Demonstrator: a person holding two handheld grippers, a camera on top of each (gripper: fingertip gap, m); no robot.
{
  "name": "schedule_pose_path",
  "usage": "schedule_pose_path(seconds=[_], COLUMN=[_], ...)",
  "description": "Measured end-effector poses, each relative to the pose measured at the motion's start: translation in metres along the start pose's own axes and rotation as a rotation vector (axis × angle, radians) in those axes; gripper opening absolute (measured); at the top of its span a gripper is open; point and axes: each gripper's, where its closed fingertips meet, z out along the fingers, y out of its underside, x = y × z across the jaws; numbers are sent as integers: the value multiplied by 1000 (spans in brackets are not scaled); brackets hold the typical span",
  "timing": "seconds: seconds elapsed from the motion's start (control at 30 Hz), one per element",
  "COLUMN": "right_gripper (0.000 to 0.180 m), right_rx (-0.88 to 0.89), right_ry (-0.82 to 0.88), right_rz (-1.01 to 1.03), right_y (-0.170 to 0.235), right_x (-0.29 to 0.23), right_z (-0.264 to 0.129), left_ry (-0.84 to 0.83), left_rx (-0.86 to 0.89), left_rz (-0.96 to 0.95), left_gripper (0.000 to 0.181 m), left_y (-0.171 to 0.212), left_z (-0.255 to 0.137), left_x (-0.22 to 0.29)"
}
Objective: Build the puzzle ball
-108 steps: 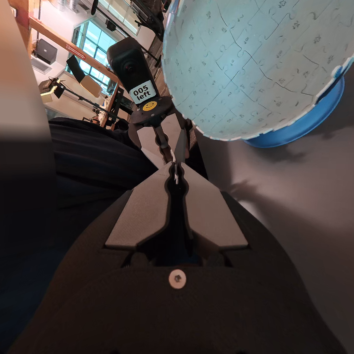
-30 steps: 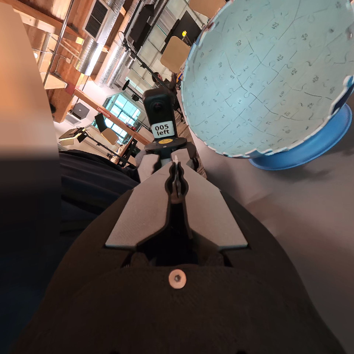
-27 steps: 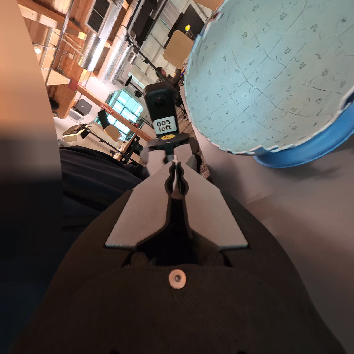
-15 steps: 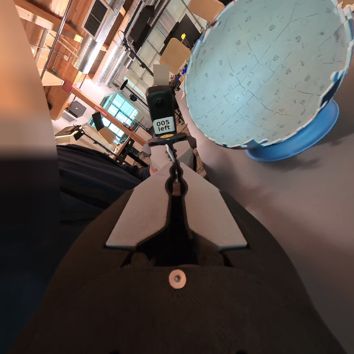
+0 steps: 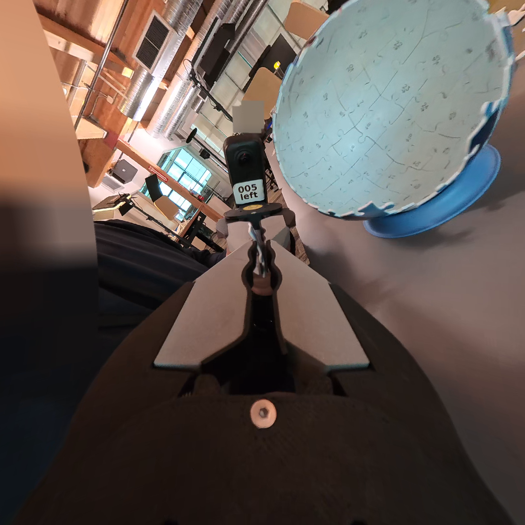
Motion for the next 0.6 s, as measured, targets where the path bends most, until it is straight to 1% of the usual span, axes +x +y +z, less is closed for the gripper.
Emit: schedule_pose_path(seconds=[0.1, 0.27, 0.43, 0.6], right_gripper=[5, 4, 0, 0], right_rx=[-3, -25, -32, -3], right_ry=[-18, 0, 77, 116], right_rz=[-9, -22, -53, -20], right_y=[0, 2, 2, -3], right_x=[-4, -1, 10, 18], right_z=[2, 3, 0, -6], left_ry=[-19, -35, -53, -51], left_rx=[-29, -61, -68, -47], left_rz=[4, 10, 14, -8], left_gripper=[0, 0, 2, 3], left_y=[4, 8, 8, 3], left_z=[1, 2, 1, -7], left_x=[-3, -6, -9, -12])
